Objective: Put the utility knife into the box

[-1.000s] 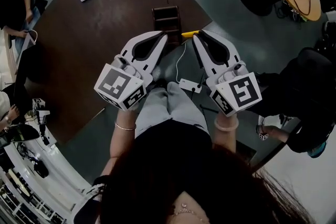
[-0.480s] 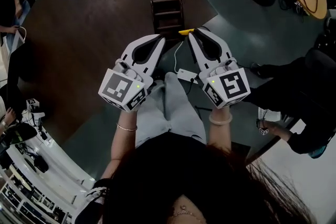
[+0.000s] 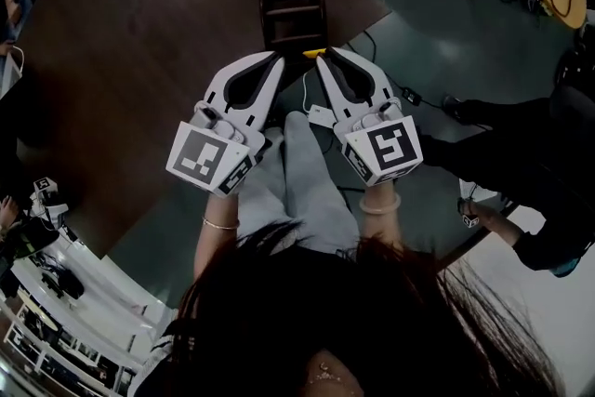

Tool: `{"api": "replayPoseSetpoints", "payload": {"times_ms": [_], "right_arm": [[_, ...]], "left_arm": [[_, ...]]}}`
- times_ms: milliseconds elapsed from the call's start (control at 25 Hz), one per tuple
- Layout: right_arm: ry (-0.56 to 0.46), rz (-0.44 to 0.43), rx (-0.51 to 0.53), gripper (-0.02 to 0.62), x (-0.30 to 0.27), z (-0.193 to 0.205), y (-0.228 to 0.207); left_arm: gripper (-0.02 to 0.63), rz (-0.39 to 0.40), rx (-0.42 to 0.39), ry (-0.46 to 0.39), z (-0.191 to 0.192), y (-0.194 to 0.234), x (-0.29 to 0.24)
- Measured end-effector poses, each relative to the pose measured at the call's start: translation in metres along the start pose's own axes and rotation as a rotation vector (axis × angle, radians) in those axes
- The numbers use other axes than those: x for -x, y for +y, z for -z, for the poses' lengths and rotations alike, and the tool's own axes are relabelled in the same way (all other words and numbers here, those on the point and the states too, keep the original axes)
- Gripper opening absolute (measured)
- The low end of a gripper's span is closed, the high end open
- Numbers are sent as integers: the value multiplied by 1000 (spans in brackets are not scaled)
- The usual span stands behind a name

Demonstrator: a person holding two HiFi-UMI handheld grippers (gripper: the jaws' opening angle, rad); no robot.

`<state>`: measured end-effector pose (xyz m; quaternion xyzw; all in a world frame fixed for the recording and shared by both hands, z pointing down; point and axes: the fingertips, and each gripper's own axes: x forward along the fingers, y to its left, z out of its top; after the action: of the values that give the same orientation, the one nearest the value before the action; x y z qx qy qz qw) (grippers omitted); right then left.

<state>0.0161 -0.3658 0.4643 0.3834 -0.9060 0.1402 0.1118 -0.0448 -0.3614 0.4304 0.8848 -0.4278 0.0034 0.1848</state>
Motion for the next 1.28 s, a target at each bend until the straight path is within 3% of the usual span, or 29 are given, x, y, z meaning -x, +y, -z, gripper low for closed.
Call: {"api": "replayPoseSetpoints", "payload": {"times_ms": [240, 640, 920, 1280], "right_arm": [[49, 3, 62, 51, -15, 21, 9], [27, 15, 17, 52, -15, 20, 9], [-37, 21, 21, 48, 0, -13, 10], [-172, 38, 48, 15, 42, -91, 18]], "left_arm": [[-3, 10, 39, 23, 16, 9, 7], [-3, 13, 52, 38, 22, 10, 12], [-3, 27, 26, 11, 2, -1, 14], [-3, 67, -48, -45, -54, -36, 26]]}}
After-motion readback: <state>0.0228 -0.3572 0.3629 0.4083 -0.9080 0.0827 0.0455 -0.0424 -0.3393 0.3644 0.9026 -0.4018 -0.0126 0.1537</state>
